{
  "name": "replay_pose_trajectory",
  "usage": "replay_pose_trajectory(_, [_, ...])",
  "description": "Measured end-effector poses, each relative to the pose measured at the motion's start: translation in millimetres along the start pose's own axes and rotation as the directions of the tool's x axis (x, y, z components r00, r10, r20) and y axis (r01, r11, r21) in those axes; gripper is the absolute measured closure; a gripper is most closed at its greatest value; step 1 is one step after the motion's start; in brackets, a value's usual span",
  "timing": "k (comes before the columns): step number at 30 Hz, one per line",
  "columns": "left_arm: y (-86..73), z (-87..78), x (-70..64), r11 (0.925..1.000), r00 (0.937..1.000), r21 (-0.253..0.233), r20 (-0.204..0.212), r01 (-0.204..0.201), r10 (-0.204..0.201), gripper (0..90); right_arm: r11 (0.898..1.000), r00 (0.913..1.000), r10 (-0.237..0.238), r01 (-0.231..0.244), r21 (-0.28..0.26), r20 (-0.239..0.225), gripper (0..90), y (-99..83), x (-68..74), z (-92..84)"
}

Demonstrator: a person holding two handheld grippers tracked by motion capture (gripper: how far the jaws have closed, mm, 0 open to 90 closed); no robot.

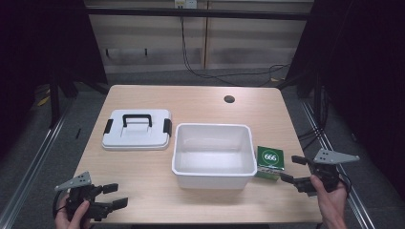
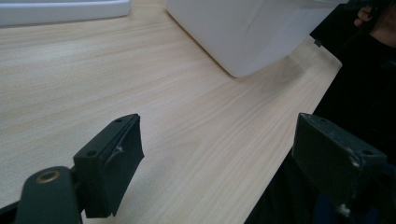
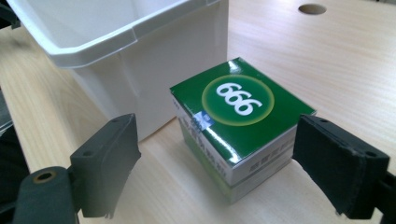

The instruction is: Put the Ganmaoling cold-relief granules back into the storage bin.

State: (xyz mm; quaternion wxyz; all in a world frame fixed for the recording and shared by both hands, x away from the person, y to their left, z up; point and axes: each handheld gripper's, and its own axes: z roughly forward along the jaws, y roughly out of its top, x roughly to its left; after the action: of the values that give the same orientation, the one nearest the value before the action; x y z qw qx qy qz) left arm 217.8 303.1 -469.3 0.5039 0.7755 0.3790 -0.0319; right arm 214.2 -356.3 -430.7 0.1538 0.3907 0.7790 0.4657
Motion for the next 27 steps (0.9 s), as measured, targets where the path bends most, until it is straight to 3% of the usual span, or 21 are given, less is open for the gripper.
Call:
replay_pose_trajectory(2, [0.0, 0.3, -0.1, 1.0000, 1.0000, 0.000, -0.003, 0.001, -0.001, 16.0, 1.000, 1.0000, -0.007, 0.007, -0.025, 0.000, 13.8, -1.2, -1.1, -1.6])
replay_pose_trajectory(13, [-0.2, -0.1, 0.4, 1.0000, 1.0000, 0.000, -0.003, 0.001, -0.001, 16.0, 0.999, 0.9998, -0.015, 0.015, -0.034, -0.008, 13.5, 6.1, -1.3, -5.9])
replay_pose_trajectory(16, [-0.2, -0.6, 0.2, 1.0000, 1.0000, -0.004, -0.006, 0.000, 0.000, 16.0, 1.000, 0.9978, -0.029, 0.029, -0.011, -0.059, 14.9, 10.4, -1.5, -1.4])
replay_pose_trajectory(17, [-0.2, -0.5, 0.0, 1.0000, 1.0000, -0.003, -0.006, -0.002, 0.002, 16.0, 1.000, 0.9944, -0.022, 0.023, 0.008, -0.103, 18.0, 12.5, -1.5, -0.2])
replay_pose_trajectory(18, [-0.2, -0.5, 0.0, 1.0000, 1.0000, -0.003, -0.006, -0.002, 0.002, 16.0, 1.000, 0.9944, -0.022, 0.023, 0.008, -0.103, 18.0, 12.5, -1.5, -0.2])
replay_pose_trajectory(19, [-0.3, -0.6, -0.4, 1.0000, 1.0000, -0.004, -0.007, 0.001, -0.001, 16.0, 0.999, 0.9853, -0.039, 0.043, 0.020, -0.167, 25.8, 17.7, -0.8, 0.7])
replay_pose_trajectory(21, [-0.5, -0.8, -0.5, 1.0000, 1.0000, -0.005, -0.009, -0.002, 0.002, 16.0, 0.998, 0.9869, -0.054, 0.058, 0.020, -0.152, 17.9, 23.7, -0.2, 1.8])
replay_pose_trajectory(22, [-0.7, -0.8, -0.8, 1.0000, 1.0000, -0.005, -0.009, 0.002, -0.003, 16.0, 0.998, 0.9912, -0.061, 0.064, 0.021, -0.117, 14.5, 28.2, -0.1, 2.4])
replay_pose_trajectory(25, [-0.7, -0.8, -1.2, 1.0000, 1.0000, -0.004, -0.009, 0.002, -0.002, 16.0, 0.997, 0.9919, -0.064, 0.067, 0.024, -0.110, 14.5, 35.3, -1.6, 2.5])
replay_pose_trajectory(27, [-0.7, -0.7, -1.0, 1.0000, 1.0000, -0.004, -0.010, 0.000, 0.000, 16.0, 0.995, 0.9905, -0.083, 0.089, 0.055, -0.110, 15.1, 42.8, -3.1, 2.8])
